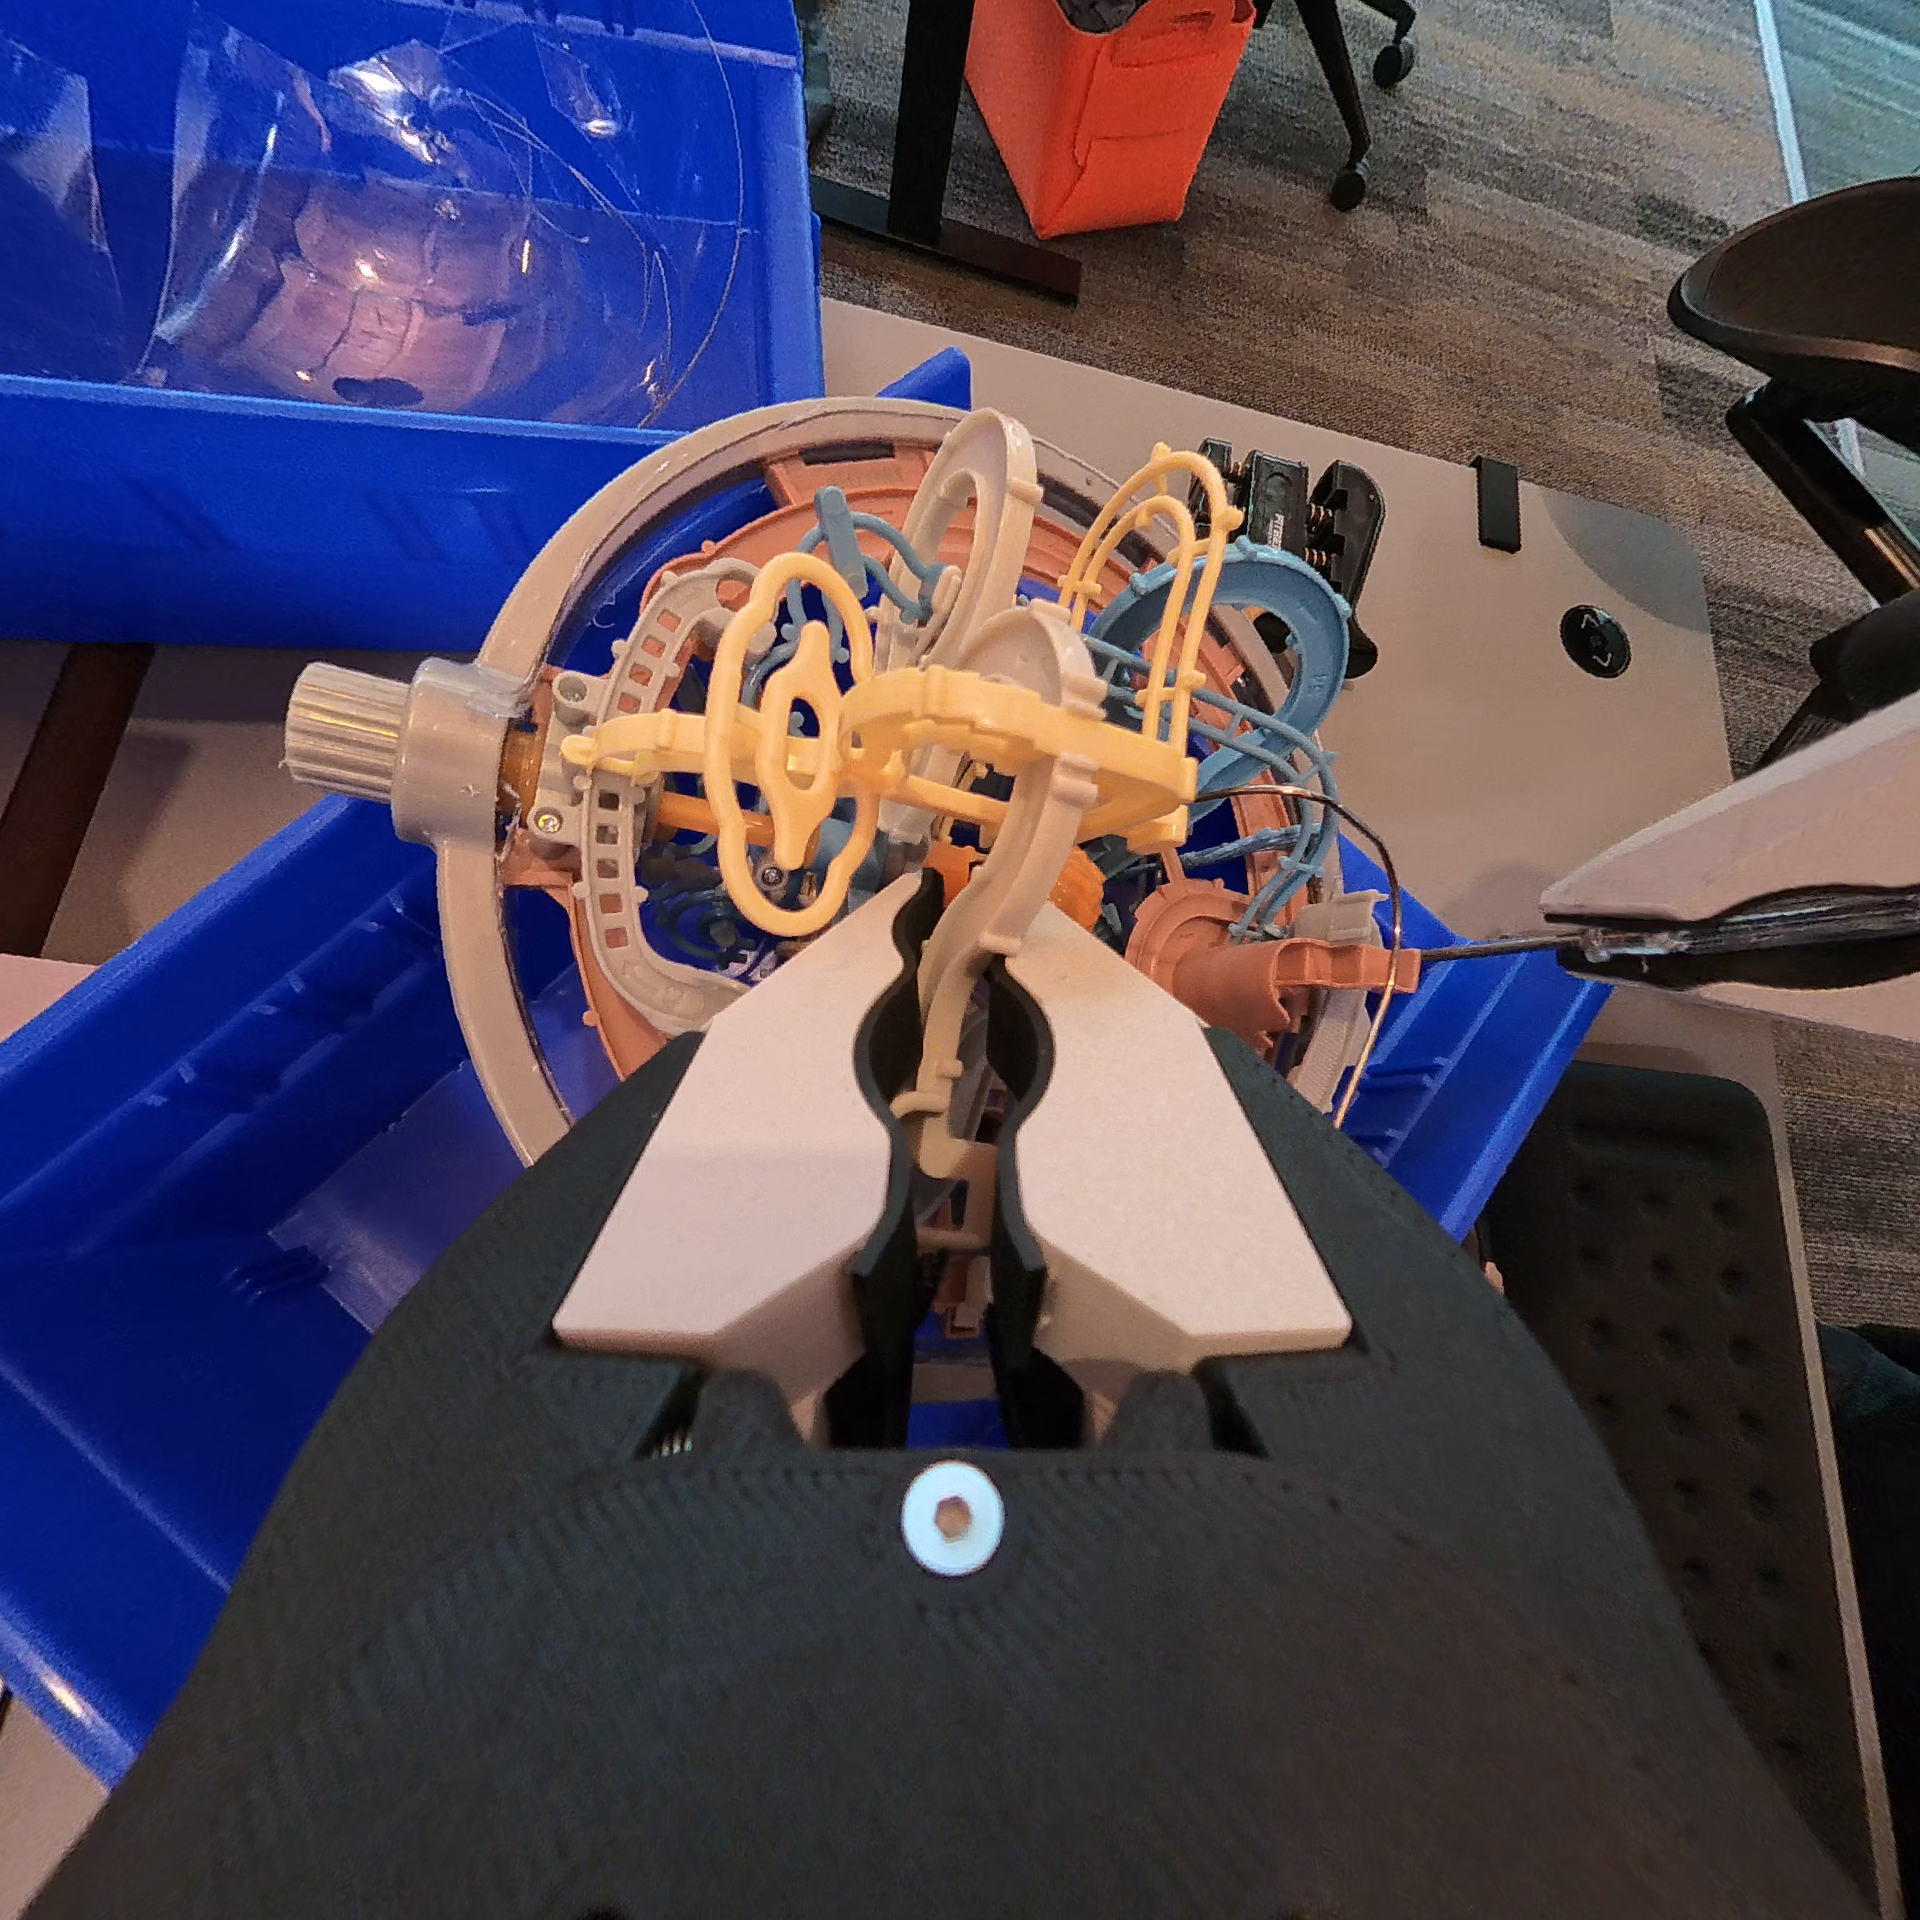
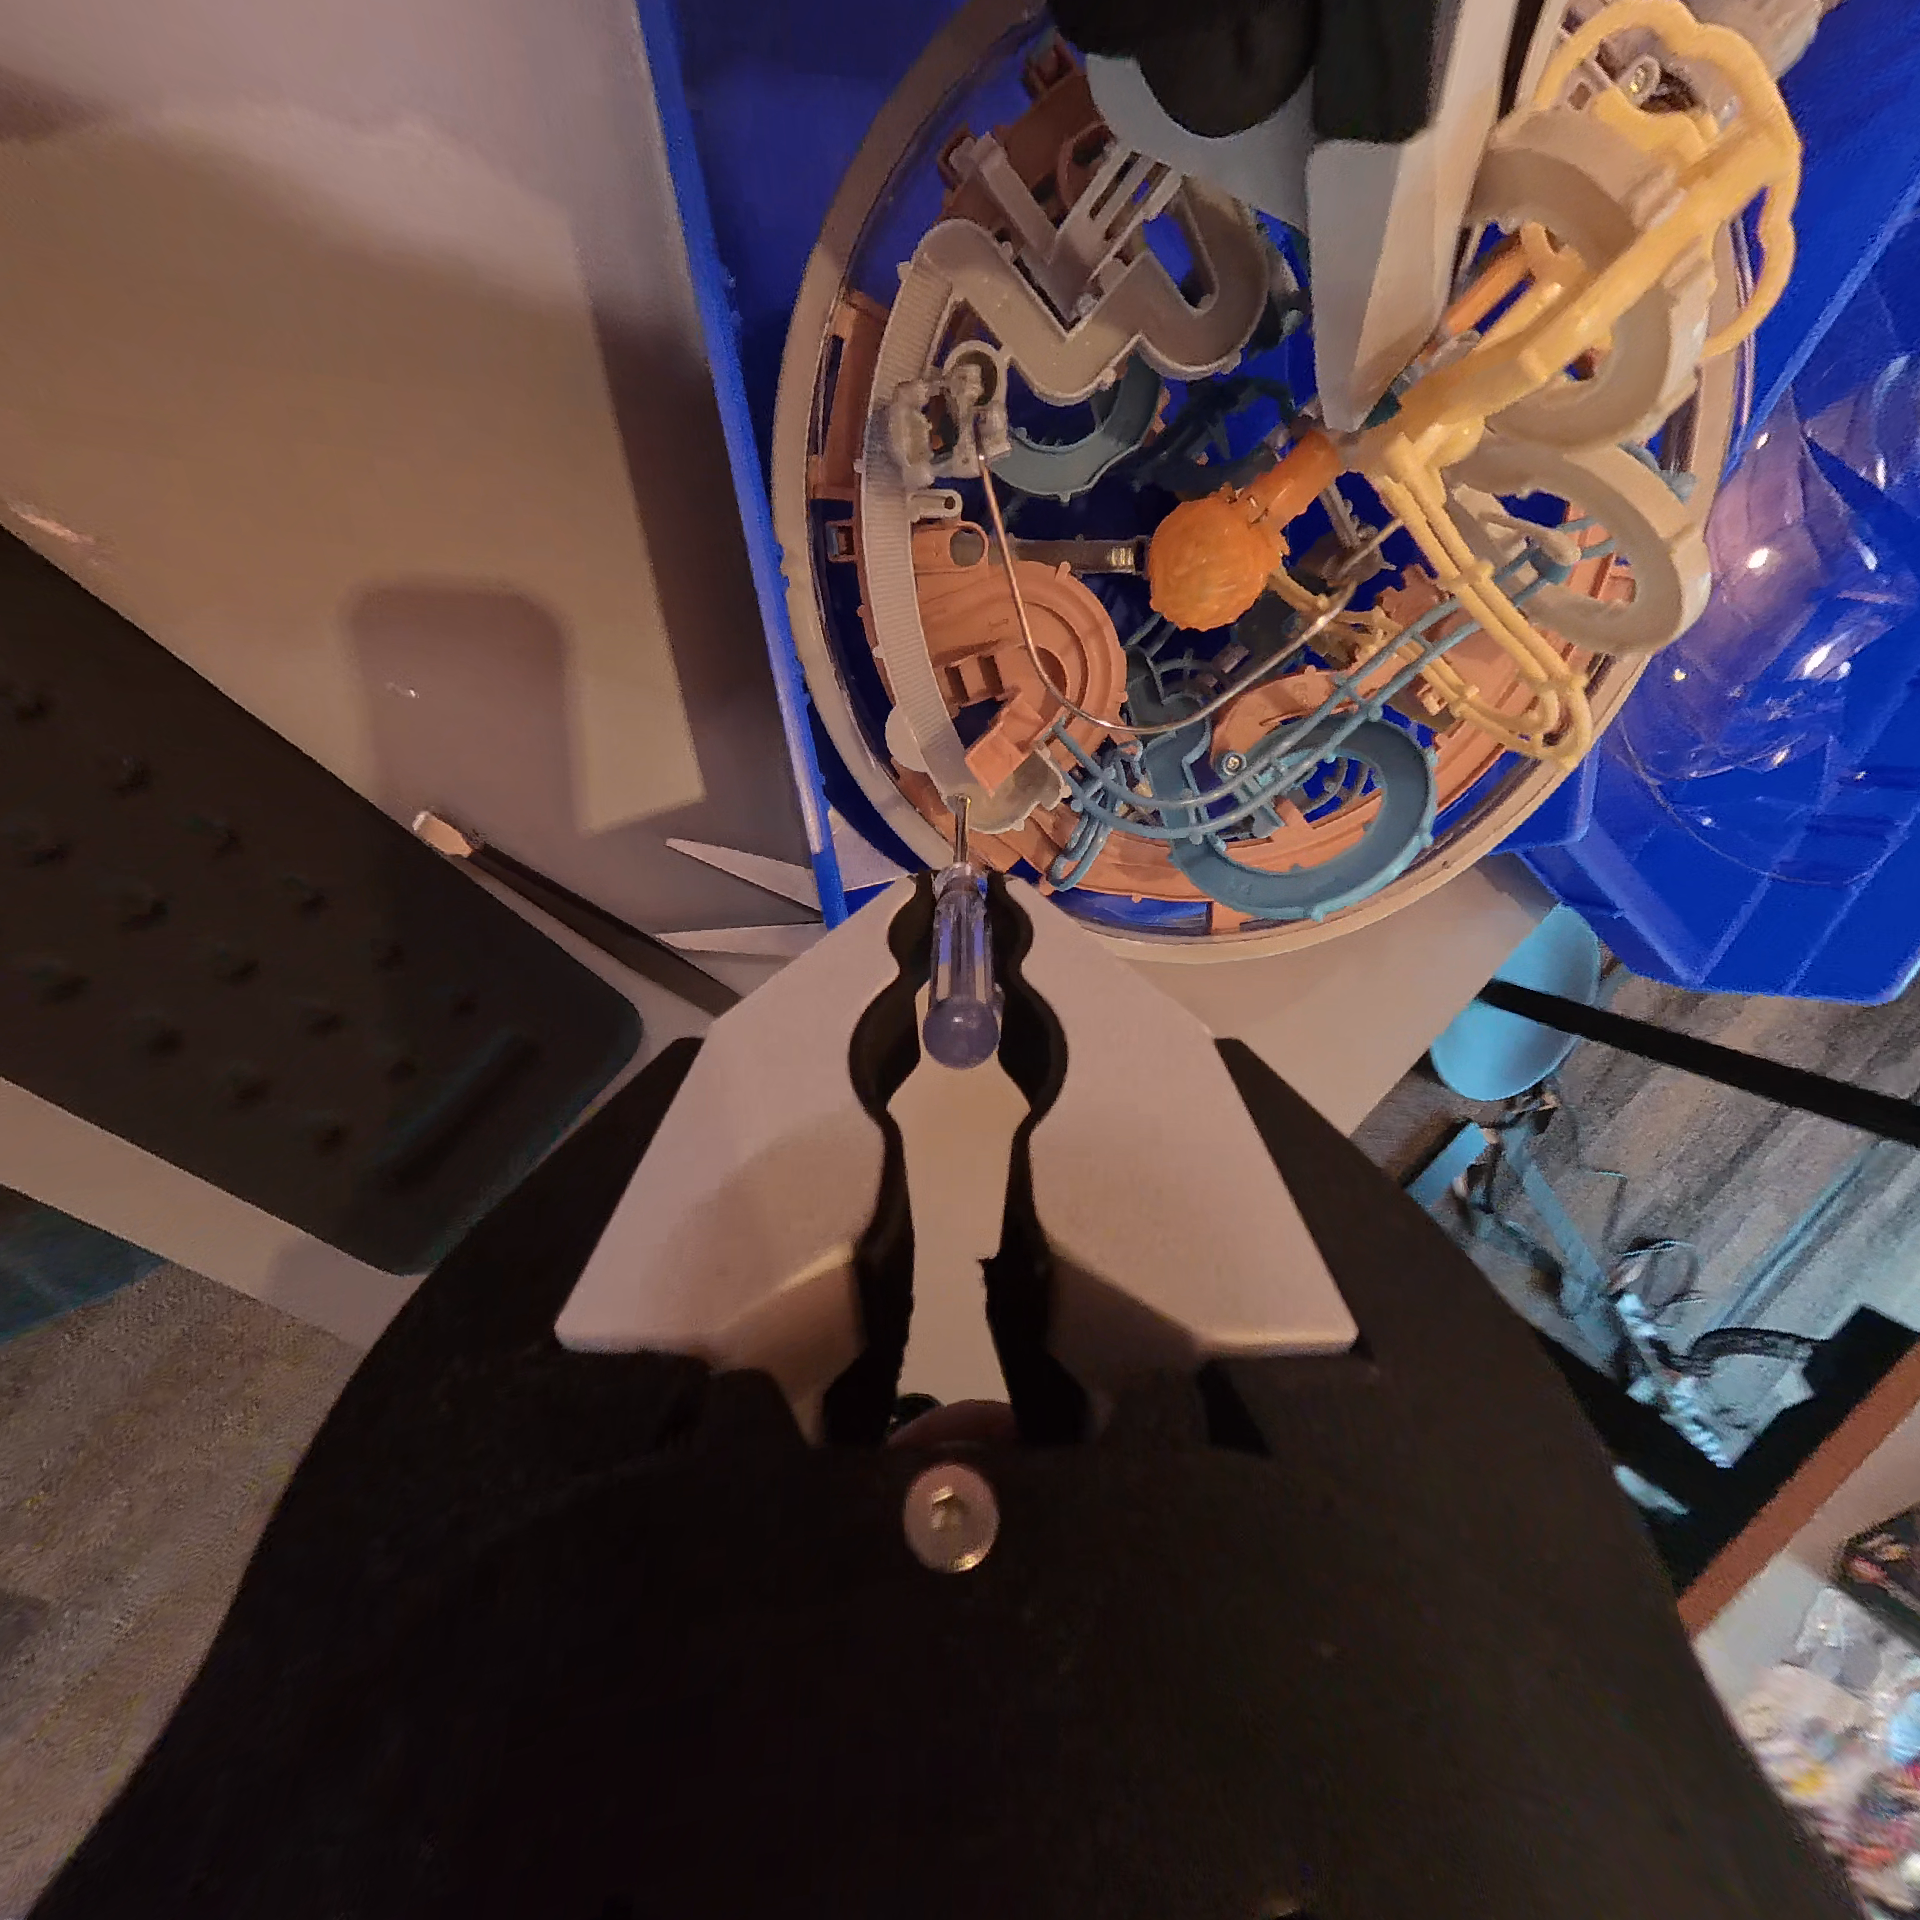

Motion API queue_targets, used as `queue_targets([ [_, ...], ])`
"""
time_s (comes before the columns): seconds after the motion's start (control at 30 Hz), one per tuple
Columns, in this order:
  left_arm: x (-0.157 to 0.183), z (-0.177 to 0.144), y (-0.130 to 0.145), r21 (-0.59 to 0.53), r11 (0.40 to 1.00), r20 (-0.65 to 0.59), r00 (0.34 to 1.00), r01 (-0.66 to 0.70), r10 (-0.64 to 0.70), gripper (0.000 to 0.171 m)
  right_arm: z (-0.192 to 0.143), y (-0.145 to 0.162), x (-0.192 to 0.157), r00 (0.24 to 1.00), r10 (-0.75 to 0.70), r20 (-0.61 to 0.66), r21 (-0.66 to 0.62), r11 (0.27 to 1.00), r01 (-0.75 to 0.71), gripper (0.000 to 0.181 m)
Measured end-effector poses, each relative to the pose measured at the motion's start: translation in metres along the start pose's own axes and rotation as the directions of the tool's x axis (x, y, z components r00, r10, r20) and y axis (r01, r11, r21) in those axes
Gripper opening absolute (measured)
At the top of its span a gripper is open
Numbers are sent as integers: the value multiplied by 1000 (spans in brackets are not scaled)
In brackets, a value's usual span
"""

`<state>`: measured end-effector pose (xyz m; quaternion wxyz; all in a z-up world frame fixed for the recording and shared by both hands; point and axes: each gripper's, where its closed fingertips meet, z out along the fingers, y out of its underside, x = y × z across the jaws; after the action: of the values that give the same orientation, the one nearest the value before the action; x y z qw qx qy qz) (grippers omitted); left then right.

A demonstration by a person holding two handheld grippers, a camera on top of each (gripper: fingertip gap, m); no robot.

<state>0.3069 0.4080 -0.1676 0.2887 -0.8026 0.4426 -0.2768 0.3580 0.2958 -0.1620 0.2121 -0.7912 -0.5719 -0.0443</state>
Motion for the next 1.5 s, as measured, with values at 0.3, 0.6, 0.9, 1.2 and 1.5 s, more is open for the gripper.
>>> queue_targets([
  [0.3, 0, 0, 0, 9, 1000, -13, 1000, 0, 0, 4, 2, -5, -2, 928, -372, 13, -141, 918, 370, 6],
  [0.6, 3, 1, -1, 12, 1000, -28, 1000, -3, 3, 4, 2, -3, -2, 669, -739, 79, -189, 647, 738, 7],
  [0.9, 3, 2, -2, 11, 1000, -23, 1000, -4, 4, 4, 3, -1, -3, 382, -920, 87, -257, 350, 901, 7],
  [1.2, 4, 3, -4, 24, 1000, -33, 999, -2, 3, 4, 5, 5, 7, 731, -682, -15, -200, 719, 666, 8],
  [1.5, 4, 4, -4, 22, 1000, -32, 999, -2, 3, 4, 2, -2, 4, 925, -379, -27, -2, 925, 379, 18],
])
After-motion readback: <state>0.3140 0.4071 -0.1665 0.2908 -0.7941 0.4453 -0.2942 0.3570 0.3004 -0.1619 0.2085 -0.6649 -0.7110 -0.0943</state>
